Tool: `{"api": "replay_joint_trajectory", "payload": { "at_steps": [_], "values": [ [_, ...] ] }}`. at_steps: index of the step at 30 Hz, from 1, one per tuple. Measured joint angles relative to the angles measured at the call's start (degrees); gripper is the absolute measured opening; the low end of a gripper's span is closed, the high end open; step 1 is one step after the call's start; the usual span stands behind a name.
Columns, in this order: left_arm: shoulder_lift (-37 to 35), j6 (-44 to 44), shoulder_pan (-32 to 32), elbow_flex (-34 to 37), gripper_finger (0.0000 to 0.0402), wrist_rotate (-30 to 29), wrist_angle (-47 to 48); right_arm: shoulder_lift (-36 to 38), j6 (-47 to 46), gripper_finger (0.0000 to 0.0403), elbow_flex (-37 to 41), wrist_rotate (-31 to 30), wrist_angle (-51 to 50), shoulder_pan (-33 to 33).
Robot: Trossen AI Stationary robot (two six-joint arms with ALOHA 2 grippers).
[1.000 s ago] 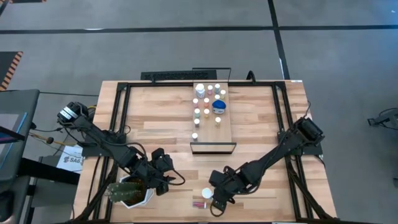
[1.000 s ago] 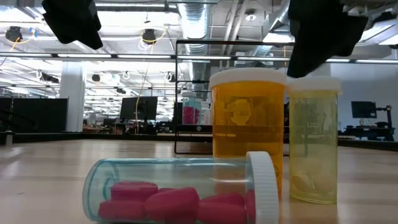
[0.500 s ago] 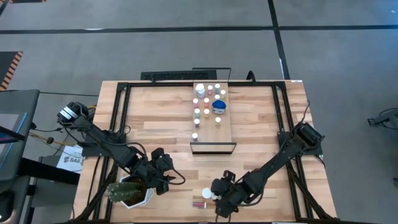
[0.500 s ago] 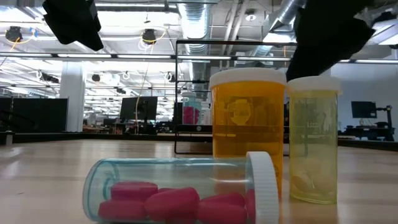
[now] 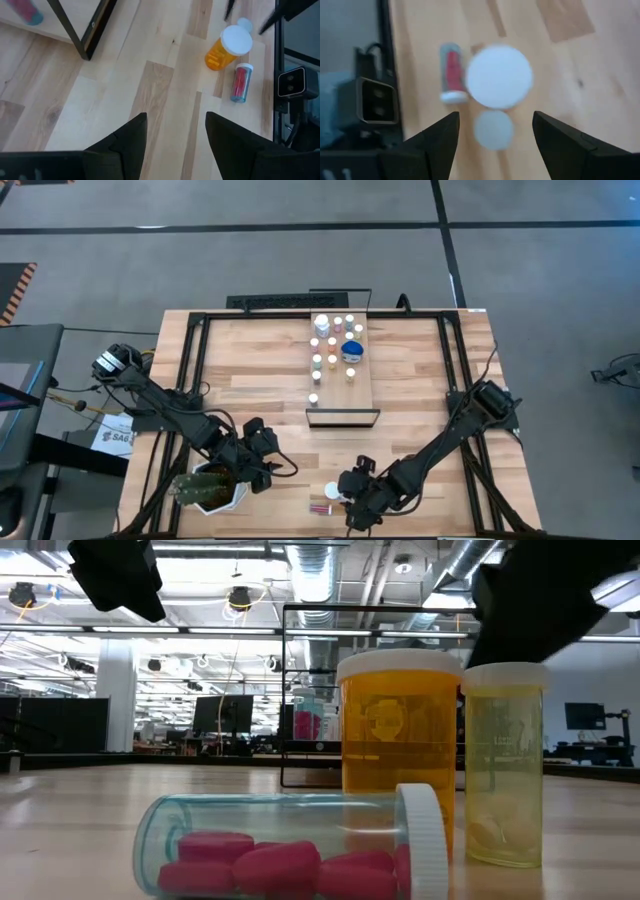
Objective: Pick and place medicine bottles onto shelf by color
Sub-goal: Put the yellow pill bottle on the shelf
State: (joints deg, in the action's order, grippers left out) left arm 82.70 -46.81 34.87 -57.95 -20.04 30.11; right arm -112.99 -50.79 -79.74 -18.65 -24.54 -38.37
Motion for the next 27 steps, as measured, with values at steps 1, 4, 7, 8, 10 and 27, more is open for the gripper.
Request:
{"api": "replay_joint_trajectory", "payload": {
  "at_steps": [1, 4, 7, 8, 10, 27],
  "values": [
    [0.0, 0.0, 0.0, 0.0, 0.0187, 0.1, 0.0, 0.0, 0.2, 0.0276, 0.1, -0.5, -0.5, 0.0],
    [0.0, -0.4, 0.0, 0.0, 0.0187, 0.1, 0.0, 0.1, 1.0, 0.0276, 0.0, -1.1, -0.5, 0.0],
    [0.0, -0.5, 0.0, 0.0, 0.0187, 0.1, 0.0, 0.1, 2.3, 0.0276, 0.0, -1.3, -0.4, 0.0],
    [0.0, -0.5, 0.0, 0.0, 0.0187, 0.1, 0.0, 0.1, 2.6, 0.0276, 0.0, -1.3, -0.3, 0.1],
    [0.0, -0.8, 0.0, 0.0, 0.0187, 0.2, 0.0, 0.1, 2.7, 0.0276, 0.0, -1.3, -0.2, 0.1],
    [0.0, -0.8, 0.0, 0.0, 0.0187, 0.2, 0.0, 0.1, 1.1, 0.0276, 1.3, 0.6, -0.2, 0.0]
  ]
}}
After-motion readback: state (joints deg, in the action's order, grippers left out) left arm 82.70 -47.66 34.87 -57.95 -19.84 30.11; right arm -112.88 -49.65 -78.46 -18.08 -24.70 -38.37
